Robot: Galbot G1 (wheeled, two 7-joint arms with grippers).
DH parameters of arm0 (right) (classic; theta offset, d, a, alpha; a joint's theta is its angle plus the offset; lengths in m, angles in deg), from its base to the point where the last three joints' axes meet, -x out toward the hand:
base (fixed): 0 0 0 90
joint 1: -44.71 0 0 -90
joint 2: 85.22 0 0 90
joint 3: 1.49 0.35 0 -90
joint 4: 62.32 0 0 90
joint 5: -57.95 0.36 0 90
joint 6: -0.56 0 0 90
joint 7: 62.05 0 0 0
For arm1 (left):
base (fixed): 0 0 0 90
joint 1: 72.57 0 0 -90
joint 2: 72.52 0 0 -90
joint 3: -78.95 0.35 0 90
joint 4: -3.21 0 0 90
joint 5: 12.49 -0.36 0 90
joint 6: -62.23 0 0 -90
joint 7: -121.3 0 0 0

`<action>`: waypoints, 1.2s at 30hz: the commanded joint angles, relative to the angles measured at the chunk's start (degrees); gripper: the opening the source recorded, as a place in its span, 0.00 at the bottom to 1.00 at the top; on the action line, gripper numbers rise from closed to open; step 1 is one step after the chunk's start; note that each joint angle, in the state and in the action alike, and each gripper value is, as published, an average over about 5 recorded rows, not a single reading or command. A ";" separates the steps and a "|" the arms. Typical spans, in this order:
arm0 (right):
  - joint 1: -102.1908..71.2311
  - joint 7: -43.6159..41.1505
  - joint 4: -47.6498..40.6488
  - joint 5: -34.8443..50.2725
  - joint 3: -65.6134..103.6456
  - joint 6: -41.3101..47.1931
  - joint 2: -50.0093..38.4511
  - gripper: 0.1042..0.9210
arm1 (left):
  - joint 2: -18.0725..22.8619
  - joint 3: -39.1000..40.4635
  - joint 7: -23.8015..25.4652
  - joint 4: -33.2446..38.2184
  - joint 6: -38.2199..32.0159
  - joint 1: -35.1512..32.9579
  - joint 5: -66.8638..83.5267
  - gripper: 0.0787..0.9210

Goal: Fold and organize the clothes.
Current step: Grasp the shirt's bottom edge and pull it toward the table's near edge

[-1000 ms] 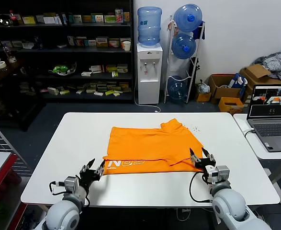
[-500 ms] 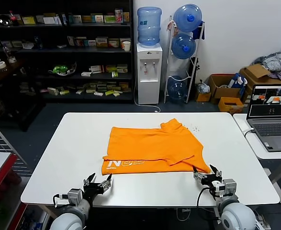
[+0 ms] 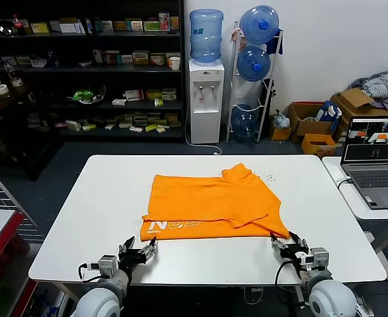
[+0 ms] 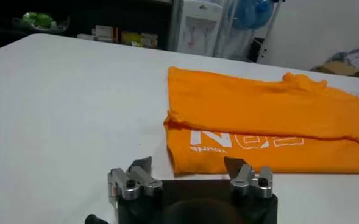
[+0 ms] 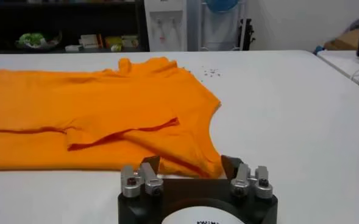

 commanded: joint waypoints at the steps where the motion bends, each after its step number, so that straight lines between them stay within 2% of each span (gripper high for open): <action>1: -0.21 -0.23 -0.07 0.47 0.32 0.20 -0.15 0.52 | 0.65 0.32 -0.03 -0.42 -0.16 1.00 -0.28 0.74; 11: -0.45 -0.01 0.27 0.60 0.40 -0.16 -0.12 0.16 | 0.86 0.55 -0.18 -0.64 -0.42 1.16 -0.85 0.40; 15: -0.49 0.14 0.65 1.13 0.53 -0.30 -0.43 0.04 | 0.46 0.37 -0.54 -0.31 -0.44 0.95 -0.86 0.25; 19: -1.60 0.60 2.84 2.34 1.14 -0.11 -1.33 0.02 | -1.24 -0.37 -1.06 1.31 -0.45 0.17 -0.46 0.12; 22: -3.77 1.14 5.79 3.68 2.15 0.21 -2.45 0.02 | -4.09 -1.42 -1.36 3.92 -0.46 -1.44 0.68 0.04; 27: -9.82 2.07 11.60 5.65 4.68 1.10 -4.13 0.02 | -9.28 -2.80 -2.66 8.78 -0.38 -5.52 3.24 0.01; 36: -20.33 3.56 18.18 5.19 8.27 1.87 -4.34 0.02 | -13.57 -3.69 -5.21 15.58 0.74 -13.83 5.23 0.01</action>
